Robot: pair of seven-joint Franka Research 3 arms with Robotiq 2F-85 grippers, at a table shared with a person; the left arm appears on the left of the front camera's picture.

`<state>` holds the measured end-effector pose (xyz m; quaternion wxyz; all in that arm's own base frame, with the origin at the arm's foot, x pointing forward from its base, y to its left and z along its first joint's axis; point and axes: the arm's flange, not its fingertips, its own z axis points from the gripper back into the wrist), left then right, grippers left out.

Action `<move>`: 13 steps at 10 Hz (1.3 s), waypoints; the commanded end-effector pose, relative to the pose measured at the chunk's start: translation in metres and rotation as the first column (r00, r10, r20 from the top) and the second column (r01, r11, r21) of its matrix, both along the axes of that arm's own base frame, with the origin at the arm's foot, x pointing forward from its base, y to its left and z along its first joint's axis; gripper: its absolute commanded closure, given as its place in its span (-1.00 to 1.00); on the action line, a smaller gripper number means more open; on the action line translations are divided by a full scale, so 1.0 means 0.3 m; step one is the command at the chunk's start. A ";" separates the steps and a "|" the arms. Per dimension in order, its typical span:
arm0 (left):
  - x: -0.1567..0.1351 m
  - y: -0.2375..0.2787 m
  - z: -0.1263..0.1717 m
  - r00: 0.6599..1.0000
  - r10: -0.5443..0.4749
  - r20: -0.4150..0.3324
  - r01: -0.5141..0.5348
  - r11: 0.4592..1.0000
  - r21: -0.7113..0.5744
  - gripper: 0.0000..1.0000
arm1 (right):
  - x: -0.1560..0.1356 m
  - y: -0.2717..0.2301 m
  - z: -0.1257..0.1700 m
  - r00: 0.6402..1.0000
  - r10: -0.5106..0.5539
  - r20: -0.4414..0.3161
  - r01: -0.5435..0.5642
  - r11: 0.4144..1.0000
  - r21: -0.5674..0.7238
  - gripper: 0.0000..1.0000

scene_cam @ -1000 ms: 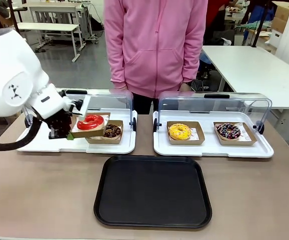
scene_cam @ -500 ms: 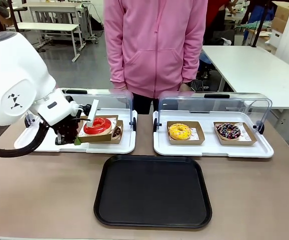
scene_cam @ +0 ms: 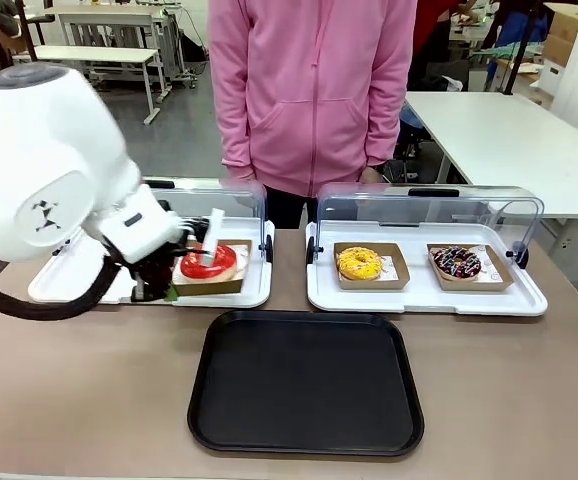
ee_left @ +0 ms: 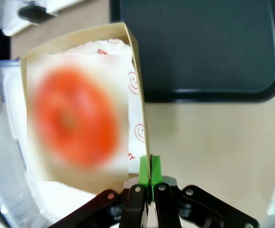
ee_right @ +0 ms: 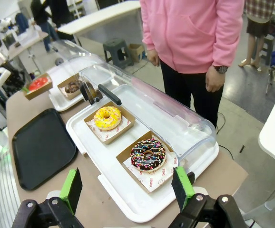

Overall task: Move the first donut from the left to the tray.
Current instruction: Pick up the Paper togo box containing the Donut indicated by the person and place it on the Handle tray.

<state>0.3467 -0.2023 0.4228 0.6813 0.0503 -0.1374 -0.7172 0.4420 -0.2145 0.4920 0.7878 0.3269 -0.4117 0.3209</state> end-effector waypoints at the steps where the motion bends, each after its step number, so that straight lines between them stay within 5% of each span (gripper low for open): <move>1: -0.169 -0.113 0.019 0.999 0.043 0.013 -0.044 0.997 0.062 0.96 | -0.005 0.006 0.010 1.000 0.004 0.008 -0.004 1.000 0.004 -1.00; 6: -0.375 -0.415 -0.081 1.000 0.030 0.008 -0.030 0.998 0.050 0.96 | -0.005 0.006 0.010 1.000 0.004 0.008 -0.004 1.000 0.004 -1.00; 13: -0.376 -0.523 -0.284 0.999 0.007 0.042 -0.010 0.999 0.050 0.96 | -0.005 0.006 0.010 1.000 0.004 0.008 -0.004 1.000 0.004 -1.00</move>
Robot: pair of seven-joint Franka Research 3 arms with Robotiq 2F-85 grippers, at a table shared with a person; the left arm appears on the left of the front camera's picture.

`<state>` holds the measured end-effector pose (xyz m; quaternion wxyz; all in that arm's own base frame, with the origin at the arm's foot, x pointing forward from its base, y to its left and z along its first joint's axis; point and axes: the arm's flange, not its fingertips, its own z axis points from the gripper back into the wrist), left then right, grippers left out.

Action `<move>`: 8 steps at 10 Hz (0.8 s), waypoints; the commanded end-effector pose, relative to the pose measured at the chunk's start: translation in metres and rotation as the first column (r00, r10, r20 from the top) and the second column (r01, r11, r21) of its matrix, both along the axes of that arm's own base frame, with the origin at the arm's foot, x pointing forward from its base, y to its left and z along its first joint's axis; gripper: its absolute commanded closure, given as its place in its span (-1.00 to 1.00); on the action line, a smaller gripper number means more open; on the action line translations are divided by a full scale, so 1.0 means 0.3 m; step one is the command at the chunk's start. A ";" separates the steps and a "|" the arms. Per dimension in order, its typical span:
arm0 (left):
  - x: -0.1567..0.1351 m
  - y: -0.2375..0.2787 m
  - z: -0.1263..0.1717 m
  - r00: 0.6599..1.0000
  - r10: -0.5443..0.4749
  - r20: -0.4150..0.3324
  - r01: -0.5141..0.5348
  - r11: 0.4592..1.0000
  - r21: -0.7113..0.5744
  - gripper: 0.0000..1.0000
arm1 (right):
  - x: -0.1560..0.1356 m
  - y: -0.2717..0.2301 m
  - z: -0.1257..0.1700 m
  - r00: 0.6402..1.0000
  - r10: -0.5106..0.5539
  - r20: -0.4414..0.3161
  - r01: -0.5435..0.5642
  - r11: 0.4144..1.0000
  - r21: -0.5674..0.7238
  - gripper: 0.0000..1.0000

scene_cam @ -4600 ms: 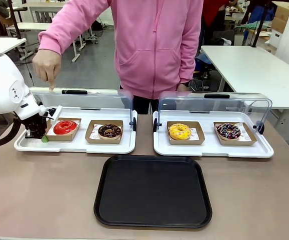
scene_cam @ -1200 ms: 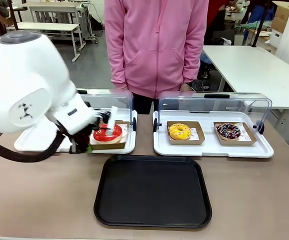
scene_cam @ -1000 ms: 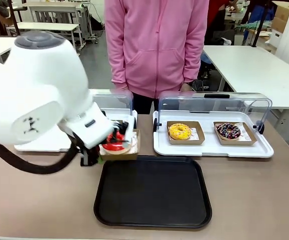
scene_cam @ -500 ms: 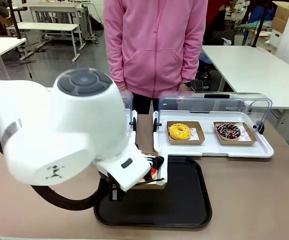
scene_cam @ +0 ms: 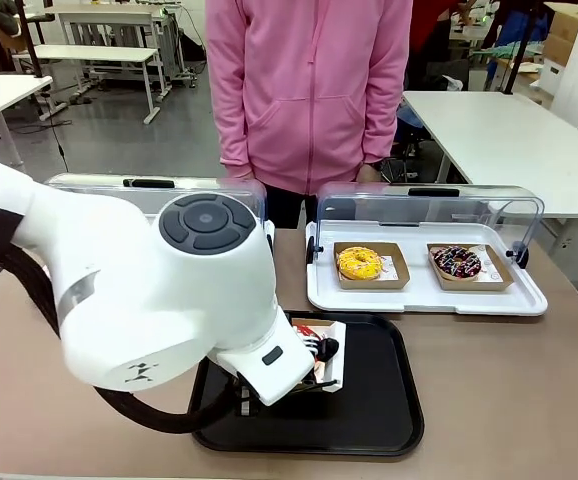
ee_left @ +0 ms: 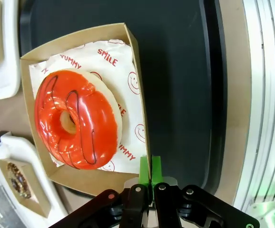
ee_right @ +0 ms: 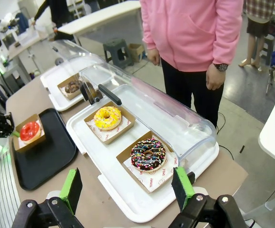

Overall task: Move the first donut from the left to the tray.
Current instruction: Pick up the Paper togo box containing the Donut indicated by the person and place it on the Handle tray.

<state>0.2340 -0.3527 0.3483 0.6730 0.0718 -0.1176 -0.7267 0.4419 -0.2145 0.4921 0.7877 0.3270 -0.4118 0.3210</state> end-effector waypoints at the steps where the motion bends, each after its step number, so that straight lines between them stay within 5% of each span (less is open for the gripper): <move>1: 0.002 -0.030 -0.061 0.999 0.024 0.034 -0.024 1.000 -0.015 0.96 | -0.004 0.006 0.009 1.000 0.004 0.008 -0.004 1.000 0.004 -1.00; 7: 0.001 -0.063 -0.134 0.998 0.029 -0.049 -0.029 1.000 0.001 1.00 | -0.004 0.006 0.009 1.000 0.004 0.008 -0.004 1.000 0.004 -1.00; 8: 0.006 -0.057 -0.121 0.997 0.051 -0.054 -0.051 0.999 -0.007 -0.17 | -0.004 0.006 0.009 1.000 0.004 0.008 -0.004 1.000 0.004 -1.00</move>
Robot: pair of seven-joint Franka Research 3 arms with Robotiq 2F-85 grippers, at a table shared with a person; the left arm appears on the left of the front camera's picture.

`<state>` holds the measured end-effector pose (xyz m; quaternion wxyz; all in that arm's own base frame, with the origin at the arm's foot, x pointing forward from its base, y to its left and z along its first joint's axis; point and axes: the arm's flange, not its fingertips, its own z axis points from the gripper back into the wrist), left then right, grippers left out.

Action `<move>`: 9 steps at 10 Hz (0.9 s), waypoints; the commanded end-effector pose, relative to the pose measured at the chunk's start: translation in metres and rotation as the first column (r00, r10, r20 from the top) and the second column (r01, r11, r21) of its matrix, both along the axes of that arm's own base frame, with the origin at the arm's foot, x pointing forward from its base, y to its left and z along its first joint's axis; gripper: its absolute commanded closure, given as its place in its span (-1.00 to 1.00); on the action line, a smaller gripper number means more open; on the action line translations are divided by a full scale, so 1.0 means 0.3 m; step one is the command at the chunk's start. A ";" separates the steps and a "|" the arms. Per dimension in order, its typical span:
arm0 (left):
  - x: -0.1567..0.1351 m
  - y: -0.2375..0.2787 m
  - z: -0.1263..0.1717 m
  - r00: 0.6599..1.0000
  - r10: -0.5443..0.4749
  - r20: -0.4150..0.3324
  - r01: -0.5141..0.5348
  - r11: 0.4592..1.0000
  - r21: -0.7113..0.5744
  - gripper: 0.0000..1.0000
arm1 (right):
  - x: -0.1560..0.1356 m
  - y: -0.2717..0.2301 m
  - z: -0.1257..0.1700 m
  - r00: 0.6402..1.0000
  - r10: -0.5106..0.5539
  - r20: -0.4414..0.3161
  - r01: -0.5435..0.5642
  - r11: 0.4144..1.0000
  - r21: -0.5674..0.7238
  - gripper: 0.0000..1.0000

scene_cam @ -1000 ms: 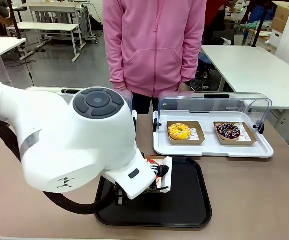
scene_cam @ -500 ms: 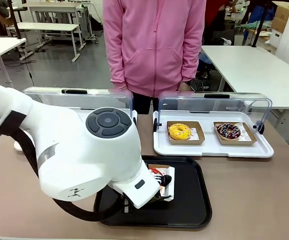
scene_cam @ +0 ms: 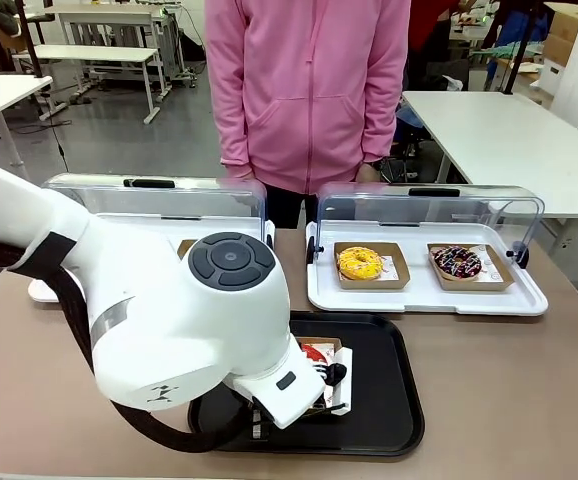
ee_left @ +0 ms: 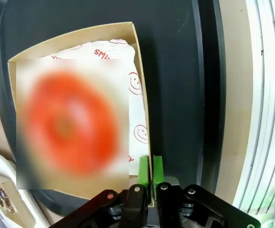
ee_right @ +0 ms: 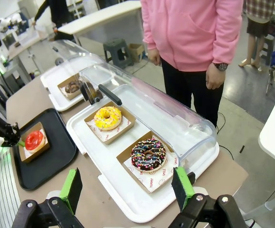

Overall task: Move the first donut from the left to the tray.
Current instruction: Pick up the Paper togo box containing the Donut indicated by the person and place it on the Handle tray.

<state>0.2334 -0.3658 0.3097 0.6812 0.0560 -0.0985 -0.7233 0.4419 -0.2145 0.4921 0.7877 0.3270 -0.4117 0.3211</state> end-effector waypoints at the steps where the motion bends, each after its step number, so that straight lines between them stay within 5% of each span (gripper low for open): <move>1: 0.016 -0.005 0.020 0.998 0.053 -0.016 -0.053 0.999 -0.006 -0.14 | -0.004 0.006 0.009 1.000 0.004 0.008 -0.004 1.000 0.004 -1.00; 2: 0.024 0.009 0.041 0.996 0.075 -0.038 -0.076 0.997 -0.017 -1.00 | -0.004 0.006 0.009 1.000 0.004 0.008 -0.004 1.000 0.004 -1.00; 4: 0.041 0.039 0.143 0.990 0.119 -0.070 -0.122 0.992 -0.037 -1.00 | -0.004 0.006 0.009 1.000 0.004 0.008 -0.004 1.000 0.004 -1.00; 5: 0.038 0.055 0.217 0.987 0.140 -0.078 -0.144 0.989 -0.040 -0.68 | -0.004 0.006 0.009 1.000 0.004 0.008 -0.004 1.000 0.004 -1.00; 7: 0.034 0.072 0.310 0.987 0.136 -0.087 -0.140 0.989 -0.038 -1.00 | -0.004 0.006 0.009 1.000 0.004 0.008 -0.004 1.000 0.004 -1.00; 9: 0.025 0.078 0.328 0.992 0.081 -0.092 -0.080 0.997 0.012 -1.00 | -0.004 0.006 0.009 1.000 0.004 0.008 -0.004 1.000 0.004 -1.00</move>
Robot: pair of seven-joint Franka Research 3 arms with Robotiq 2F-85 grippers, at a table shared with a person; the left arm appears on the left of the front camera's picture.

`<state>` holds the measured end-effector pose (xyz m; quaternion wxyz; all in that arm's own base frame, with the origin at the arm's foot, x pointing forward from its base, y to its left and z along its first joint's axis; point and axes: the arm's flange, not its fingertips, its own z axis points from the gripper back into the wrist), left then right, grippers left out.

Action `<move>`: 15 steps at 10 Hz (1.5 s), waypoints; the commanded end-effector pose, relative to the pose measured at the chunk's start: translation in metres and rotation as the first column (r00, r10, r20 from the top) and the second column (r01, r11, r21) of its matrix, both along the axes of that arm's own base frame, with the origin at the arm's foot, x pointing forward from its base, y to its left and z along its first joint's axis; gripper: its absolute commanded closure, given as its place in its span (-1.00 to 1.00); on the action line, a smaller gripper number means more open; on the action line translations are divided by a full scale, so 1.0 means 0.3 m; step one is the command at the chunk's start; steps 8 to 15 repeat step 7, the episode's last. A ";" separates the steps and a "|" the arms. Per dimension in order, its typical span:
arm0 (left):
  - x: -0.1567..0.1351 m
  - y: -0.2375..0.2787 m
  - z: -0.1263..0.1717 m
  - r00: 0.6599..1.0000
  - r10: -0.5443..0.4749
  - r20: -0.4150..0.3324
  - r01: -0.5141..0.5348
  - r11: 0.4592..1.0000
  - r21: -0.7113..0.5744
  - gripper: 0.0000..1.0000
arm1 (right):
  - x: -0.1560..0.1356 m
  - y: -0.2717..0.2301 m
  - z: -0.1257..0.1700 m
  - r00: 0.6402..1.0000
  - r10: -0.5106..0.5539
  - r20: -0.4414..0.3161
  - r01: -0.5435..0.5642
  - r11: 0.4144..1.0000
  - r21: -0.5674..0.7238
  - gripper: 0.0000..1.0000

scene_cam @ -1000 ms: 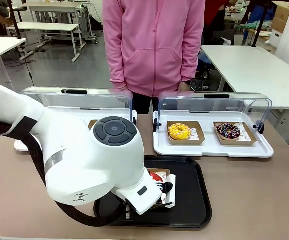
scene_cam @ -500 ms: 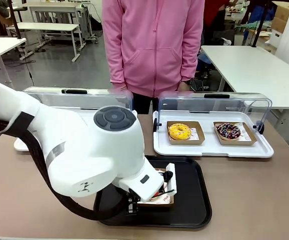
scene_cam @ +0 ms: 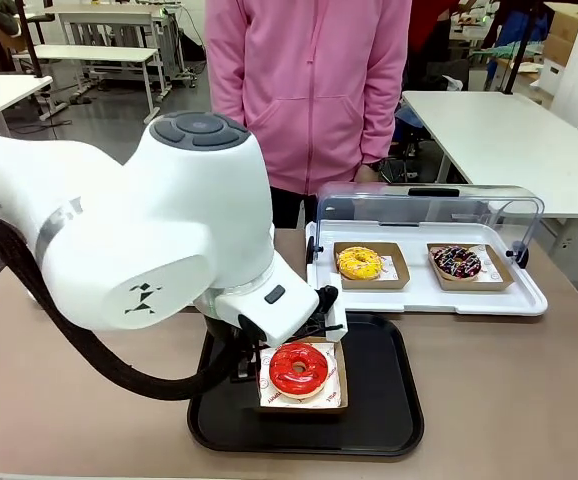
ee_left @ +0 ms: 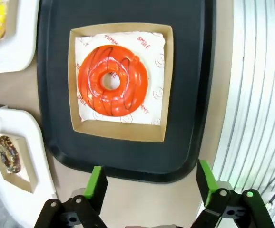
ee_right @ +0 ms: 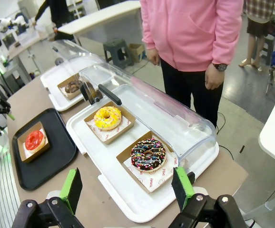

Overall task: Move the first donut from the left to the tray.
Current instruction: Pick up the Paper togo box containing the Donut indicated by the person and place it on the Handle tray.

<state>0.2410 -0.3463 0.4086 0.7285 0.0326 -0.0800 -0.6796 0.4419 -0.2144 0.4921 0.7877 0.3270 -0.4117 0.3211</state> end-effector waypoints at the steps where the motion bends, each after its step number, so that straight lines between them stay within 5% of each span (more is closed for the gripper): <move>1: 0.009 -0.011 -0.024 1.000 0.023 0.007 -0.023 1.000 -0.020 -1.00 | -0.004 0.006 0.009 1.000 0.004 0.008 -0.004 1.000 0.004 -1.00; 15: 0.009 -0.011 -0.024 1.000 0.023 0.007 -0.023 1.000 -0.020 -1.00 | -0.004 0.006 0.009 1.000 0.004 0.008 -0.004 1.000 0.004 -1.00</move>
